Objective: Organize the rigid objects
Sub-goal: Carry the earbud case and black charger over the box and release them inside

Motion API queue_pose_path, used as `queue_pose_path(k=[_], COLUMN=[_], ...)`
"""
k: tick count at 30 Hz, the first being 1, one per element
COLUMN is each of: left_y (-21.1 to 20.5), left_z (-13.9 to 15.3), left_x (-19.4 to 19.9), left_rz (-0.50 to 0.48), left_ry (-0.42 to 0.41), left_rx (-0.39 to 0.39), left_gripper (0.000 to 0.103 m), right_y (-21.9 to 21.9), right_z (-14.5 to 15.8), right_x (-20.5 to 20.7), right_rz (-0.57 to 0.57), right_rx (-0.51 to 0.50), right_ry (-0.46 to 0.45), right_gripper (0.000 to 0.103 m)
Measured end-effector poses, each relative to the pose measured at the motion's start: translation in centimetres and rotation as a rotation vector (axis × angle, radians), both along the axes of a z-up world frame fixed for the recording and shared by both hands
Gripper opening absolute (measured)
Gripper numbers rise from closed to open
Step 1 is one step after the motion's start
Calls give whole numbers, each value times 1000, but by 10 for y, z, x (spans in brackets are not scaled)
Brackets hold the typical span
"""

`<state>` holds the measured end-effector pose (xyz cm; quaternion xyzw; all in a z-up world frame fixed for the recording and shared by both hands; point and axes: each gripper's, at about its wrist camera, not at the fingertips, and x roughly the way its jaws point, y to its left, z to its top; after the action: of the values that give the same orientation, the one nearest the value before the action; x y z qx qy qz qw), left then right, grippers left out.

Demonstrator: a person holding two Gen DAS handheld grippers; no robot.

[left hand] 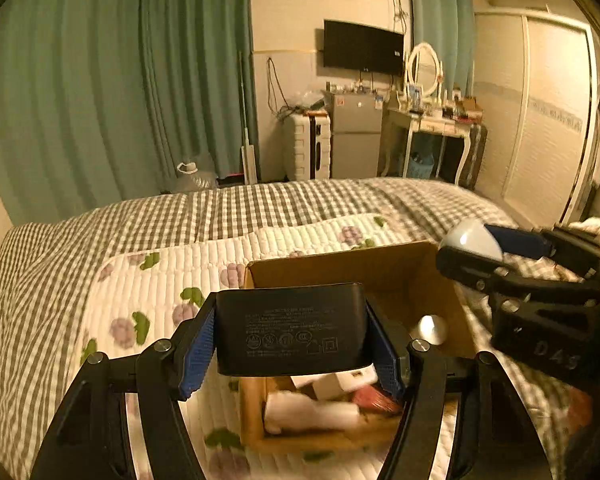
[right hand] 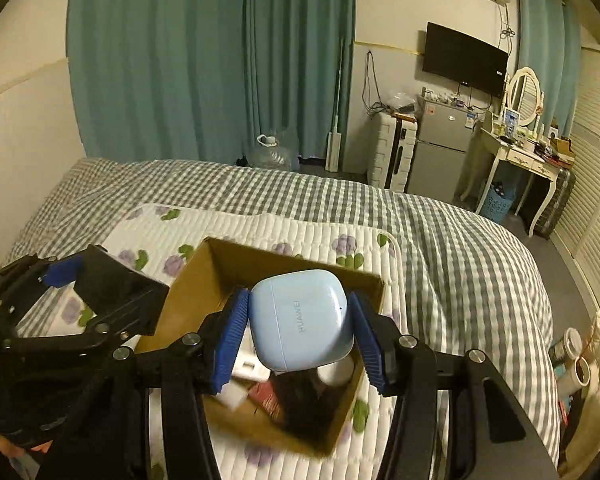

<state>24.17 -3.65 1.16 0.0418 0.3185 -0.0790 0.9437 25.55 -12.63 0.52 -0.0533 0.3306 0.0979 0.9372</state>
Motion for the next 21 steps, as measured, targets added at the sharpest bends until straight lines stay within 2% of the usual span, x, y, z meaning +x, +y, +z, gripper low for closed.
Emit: queue_pose_path(k=[5,11,16,19,21], left_y=[-11,-25,-28,-24,-22], left_z=[-38,-70,-83,-74,-66], left_x=[38,59,70,62,59], left_rz=[-38,-77,-64,-50,-49], left_ry=[45,95,157,99,94], left_rx=[43,61,53,49,46], left_gripper=[69,69,69,72,75], right_y=[-7,-18,-22,-25,-26], right_z=[-27,-55,-66,-68,-68], right_x=[42,62,71,72,71], right_rz=[3,10,6,4,2], right_rx=[5,31,26,31,28], right_ry=[34,59,67,72,79], right_gripper=[51,51,51,51,51])
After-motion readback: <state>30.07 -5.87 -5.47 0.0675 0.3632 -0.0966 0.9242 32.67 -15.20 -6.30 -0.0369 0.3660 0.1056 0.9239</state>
